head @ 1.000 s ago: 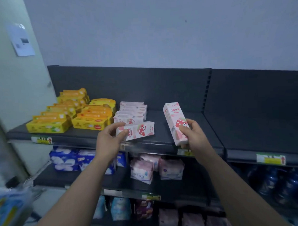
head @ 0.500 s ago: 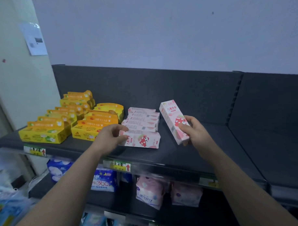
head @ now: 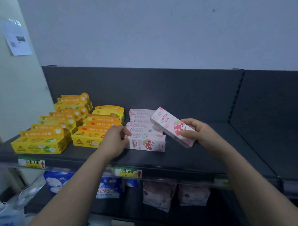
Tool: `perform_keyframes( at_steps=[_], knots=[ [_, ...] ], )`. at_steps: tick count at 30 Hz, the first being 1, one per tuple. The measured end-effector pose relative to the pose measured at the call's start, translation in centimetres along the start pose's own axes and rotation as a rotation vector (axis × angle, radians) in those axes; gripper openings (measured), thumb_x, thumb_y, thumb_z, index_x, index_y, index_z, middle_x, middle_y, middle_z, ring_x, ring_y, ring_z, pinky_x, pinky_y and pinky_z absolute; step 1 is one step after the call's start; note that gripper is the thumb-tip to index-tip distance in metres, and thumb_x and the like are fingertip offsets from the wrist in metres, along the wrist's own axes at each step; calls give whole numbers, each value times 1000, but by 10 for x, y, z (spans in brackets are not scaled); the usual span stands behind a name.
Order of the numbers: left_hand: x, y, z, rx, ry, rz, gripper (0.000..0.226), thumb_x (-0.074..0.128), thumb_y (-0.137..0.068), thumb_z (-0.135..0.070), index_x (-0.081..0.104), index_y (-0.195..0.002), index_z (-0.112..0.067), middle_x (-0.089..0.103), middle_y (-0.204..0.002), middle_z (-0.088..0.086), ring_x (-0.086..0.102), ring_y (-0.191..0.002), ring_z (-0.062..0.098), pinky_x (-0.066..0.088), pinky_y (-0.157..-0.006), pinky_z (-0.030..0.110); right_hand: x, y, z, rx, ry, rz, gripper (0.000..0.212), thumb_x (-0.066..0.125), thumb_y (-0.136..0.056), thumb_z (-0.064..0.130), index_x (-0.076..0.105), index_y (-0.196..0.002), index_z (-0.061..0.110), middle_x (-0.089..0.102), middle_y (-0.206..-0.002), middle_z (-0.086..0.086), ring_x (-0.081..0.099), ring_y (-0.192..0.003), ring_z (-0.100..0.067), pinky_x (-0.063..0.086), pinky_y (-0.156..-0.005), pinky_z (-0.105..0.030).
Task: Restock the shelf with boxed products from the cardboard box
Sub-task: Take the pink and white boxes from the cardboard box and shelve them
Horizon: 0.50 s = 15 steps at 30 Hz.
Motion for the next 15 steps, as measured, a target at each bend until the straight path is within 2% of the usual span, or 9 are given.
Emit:
perform_keyframes(
  at_steps=[3,7,10,12,15],
  knots=[
    [-2,-1,6,11,27,7,12,64,-87,-6,61,-93,-16,64,-99,5,61,-90,22,47,-66,27,11,8,3,14,65,7,31,72,-82,12,65,-112,20,74,-101,4,67,-86,-10,47,-76,-25],
    [-10,3,10,58,88,-29,14,60,-90,-10,62,-103,-14,65,-104,-1,59,-92,15,42,-72,24,31,13,2,46,117,15,35,80,-74,10,67,-106,17,74,-97,3,67,-83,-7,49,-70,-13],
    [-20,13,9,79,156,-56,16,58,-92,-12,63,-107,-16,65,-102,-3,58,-85,9,44,-66,19,45,14,-2,63,252,-30,35,85,-69,15,71,-100,22,73,-96,1,66,-82,-11,51,-72,-17],
    [-26,20,9,72,215,-56,15,57,-93,-14,63,-106,-19,65,-96,-2,56,-79,4,46,-63,18,52,12,-5,65,299,-65,37,86,-68,11,70,-100,21,71,-96,0,64,-80,-14,51,-73,-20],
    [-31,29,11,27,323,-48,13,56,-93,-17,64,-103,-22,64,-94,-5,56,-79,5,47,-59,21,62,7,-11,43,358,-131,38,83,-68,3,66,-99,18,59,-85,-1,52,-72,-14,45,-68,-22]
  ],
)
Point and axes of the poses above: each hand's wrist, its own y-axis away from the middle knuckle, its own x-axis out of the palm, z = x × y, the point moved 3 cm from there along -y, towards the middle knuckle
